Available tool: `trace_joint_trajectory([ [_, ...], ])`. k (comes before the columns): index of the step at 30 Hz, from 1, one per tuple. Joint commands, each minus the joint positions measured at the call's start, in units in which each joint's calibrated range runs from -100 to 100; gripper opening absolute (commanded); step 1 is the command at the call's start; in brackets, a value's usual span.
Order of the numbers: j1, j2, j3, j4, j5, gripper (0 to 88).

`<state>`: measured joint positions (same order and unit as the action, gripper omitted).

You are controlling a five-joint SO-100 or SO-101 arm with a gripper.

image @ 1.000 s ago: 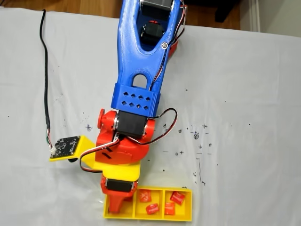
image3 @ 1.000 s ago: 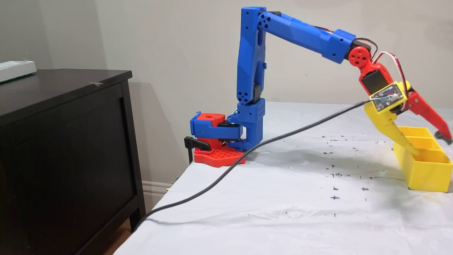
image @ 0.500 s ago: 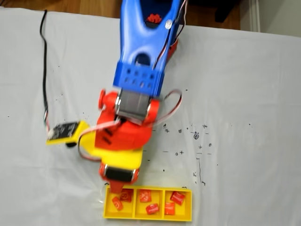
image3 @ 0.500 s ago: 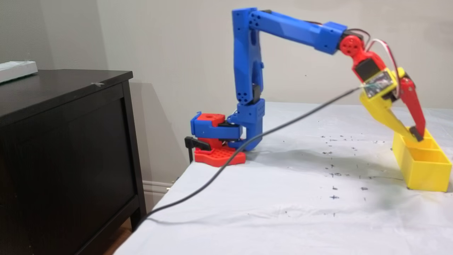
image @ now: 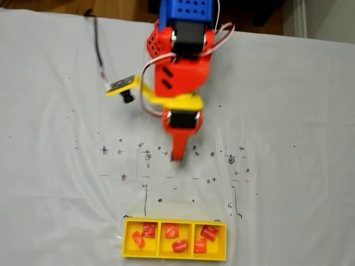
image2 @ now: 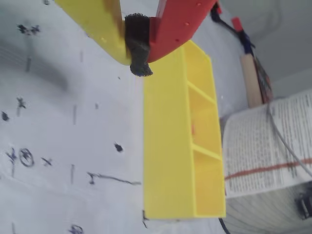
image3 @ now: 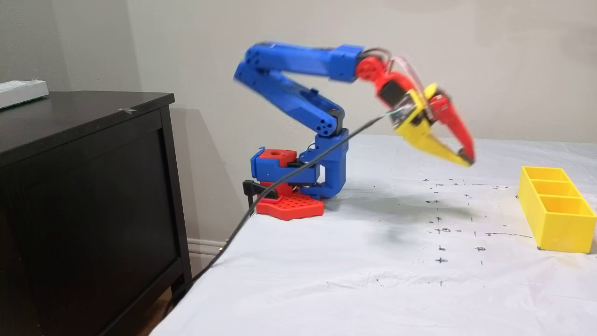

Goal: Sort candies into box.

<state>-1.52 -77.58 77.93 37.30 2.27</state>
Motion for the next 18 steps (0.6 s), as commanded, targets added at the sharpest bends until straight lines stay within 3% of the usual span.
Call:
trace_joint_trajectory([
  [1,-2.55,-19.88,5.59,8.67,1.12,0.2],
  [3,-3.46,-21.49,6.50,13.50,2.30,0.2],
  [18,-6.00,-21.49,14.79,12.51,1.12,0.2],
])
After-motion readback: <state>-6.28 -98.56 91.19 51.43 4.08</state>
